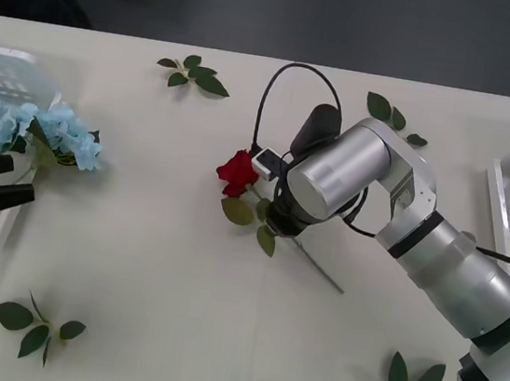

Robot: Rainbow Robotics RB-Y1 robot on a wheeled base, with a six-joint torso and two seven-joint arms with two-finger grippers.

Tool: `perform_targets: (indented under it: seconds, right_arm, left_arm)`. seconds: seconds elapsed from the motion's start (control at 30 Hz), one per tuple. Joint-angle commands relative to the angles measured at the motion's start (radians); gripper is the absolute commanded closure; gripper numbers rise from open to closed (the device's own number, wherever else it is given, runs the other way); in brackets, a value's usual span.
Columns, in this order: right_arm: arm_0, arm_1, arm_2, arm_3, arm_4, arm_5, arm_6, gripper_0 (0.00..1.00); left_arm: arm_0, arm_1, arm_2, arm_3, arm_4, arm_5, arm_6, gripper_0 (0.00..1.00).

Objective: Put the red flowers into the right box and the blue flowers into the left box

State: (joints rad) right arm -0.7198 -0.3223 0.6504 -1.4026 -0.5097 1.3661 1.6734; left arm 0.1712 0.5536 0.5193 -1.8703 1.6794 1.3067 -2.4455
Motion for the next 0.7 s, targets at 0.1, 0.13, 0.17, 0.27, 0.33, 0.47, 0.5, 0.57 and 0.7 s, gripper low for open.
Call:
perform_targets:
  seconds: [0.1,0.13,0.17,0.27,0.33,0.47,0.5,0.57,0.7]
  right_arm:
    - [-0.055,-0.007,0.008,-0.016,-0.059,-0.032,0.019,0.0]
    - [-0.056,-0.004,0.008,-0.016,-0.059,-0.028,0.016,0.0]
    - [-0.056,-0.003,0.008,-0.016,-0.056,-0.021,0.012,0.0]
    - [-0.056,-0.001,0.008,-0.016,-0.055,-0.015,0.011,0.0]
    - [-0.058,0.002,0.008,-0.016,-0.059,0.001,0.005,0.0]
    - [-0.059,0.023,0.008,-0.019,-0.029,0.044,-0.007,0.0]
    - [-0.058,0.034,0.008,-0.019,-0.012,0.05,-0.012,0.0]
    - [-0.055,0.052,0.009,-0.019,0.016,0.067,-0.02,0.0]
    - [-0.055,0.089,0.008,-0.019,0.068,0.125,-0.037,0.0]
  left_arm:
    - [-0.068,-0.047,-0.009,-0.024,0.011,0.108,-0.133,0.19]
    - [-0.078,-0.047,-0.013,-0.024,0.009,0.121,-0.133,0.2]
    - [-0.085,-0.047,-0.015,-0.024,0.009,0.138,-0.136,0.19]
    - [-0.113,-0.047,-0.015,-0.023,0.003,0.197,-0.145,0.19]
    - [-0.133,-0.047,-0.012,-0.024,-0.007,0.238,-0.15,0.19]
    - [-0.16,-0.046,-0.002,-0.024,-0.03,0.309,-0.162,0.19]
    - [-0.17,-0.044,0.004,-0.024,-0.04,0.325,-0.167,0.19]
    - [-0.187,-0.044,0.015,-0.024,-0.053,0.353,-0.175,0.19]
    - [-0.228,-0.035,0.039,-0.024,-0.078,0.404,-0.181,0.18]
